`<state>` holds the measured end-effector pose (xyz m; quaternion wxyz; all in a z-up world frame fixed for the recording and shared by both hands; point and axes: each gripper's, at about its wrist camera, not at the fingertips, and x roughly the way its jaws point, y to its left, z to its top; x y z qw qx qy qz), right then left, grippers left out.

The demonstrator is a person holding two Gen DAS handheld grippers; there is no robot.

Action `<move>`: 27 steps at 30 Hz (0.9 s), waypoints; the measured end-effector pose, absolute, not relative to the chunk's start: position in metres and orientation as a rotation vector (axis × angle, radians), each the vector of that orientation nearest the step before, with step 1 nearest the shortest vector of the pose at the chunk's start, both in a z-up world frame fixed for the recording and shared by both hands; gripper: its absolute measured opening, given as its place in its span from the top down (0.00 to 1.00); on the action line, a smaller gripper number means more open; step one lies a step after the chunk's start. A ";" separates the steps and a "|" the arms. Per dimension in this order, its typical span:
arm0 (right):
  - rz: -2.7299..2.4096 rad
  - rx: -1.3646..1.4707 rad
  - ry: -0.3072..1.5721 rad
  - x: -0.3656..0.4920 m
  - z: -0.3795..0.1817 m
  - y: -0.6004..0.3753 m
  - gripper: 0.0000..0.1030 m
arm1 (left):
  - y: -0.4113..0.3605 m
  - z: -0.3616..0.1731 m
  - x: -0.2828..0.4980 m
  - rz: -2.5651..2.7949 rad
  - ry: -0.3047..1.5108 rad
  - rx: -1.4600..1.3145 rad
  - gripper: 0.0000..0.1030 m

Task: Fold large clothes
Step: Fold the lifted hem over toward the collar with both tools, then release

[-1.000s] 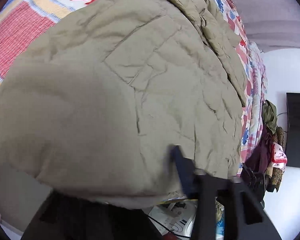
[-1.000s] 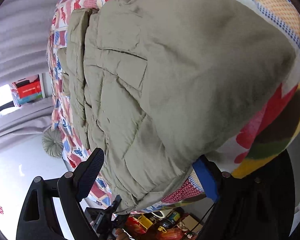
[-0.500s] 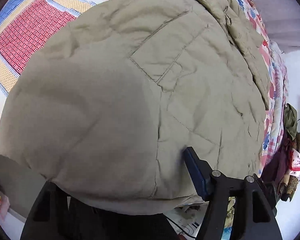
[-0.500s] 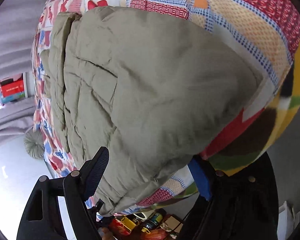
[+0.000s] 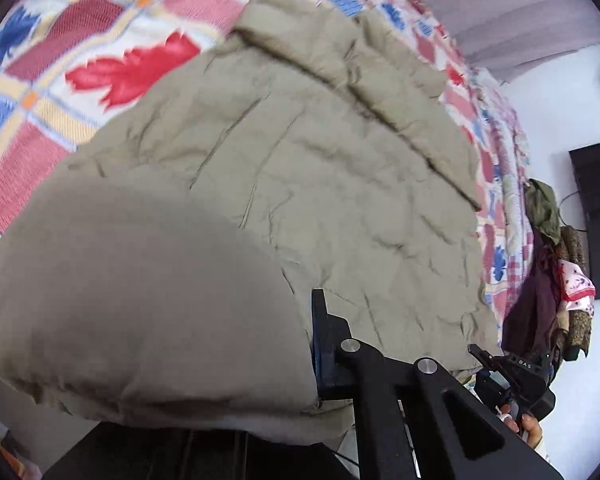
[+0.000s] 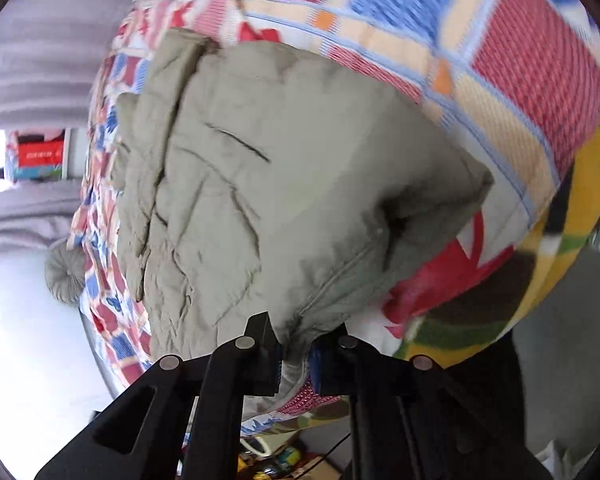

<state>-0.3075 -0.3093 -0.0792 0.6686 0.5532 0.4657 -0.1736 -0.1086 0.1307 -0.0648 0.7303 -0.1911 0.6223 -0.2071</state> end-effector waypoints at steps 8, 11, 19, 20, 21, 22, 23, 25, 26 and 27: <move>-0.338 1.045 1.010 -0.274 -0.026 -0.314 0.90 | 0.133 -0.006 -0.088 -0.529 1.232 -0.363 0.90; -0.304 0.955 1.001 -0.248 -0.002 -0.322 0.90 | 0.125 0.011 -0.074 -0.525 1.191 -0.334 0.90; -0.150 0.831 0.929 -0.155 0.059 -0.359 0.91 | 0.090 0.070 -0.009 -0.439 1.078 -0.322 0.90; -0.125 0.805 0.918 -0.137 0.068 -0.365 0.91 | 0.084 0.078 0.001 -0.429 1.060 -0.314 0.90; -0.111 0.787 0.912 -0.123 0.074 -0.370 0.91 | 0.077 0.085 0.011 -0.422 1.043 -0.300 0.90; -0.100 0.772 0.907 -0.107 0.080 -0.375 0.91 | 0.070 0.092 0.021 -0.420 1.025 -0.282 0.90; -0.090 0.761 0.903 -0.089 0.085 -0.381 0.91 | 0.062 0.099 0.032 -0.416 1.003 -0.253 0.90; -0.086 0.737 0.897 -0.062 0.091 -0.390 0.91 | 0.046 0.106 0.054 -0.407 0.963 -0.194 0.90; -0.088 0.722 0.899 -0.044 0.091 -0.395 0.91 | 0.040 0.107 0.063 -0.402 0.949 -0.175 0.90; -0.090 0.715 0.902 -0.031 0.089 -0.398 0.91 | 0.033 0.107 0.076 -0.395 0.941 -0.158 0.90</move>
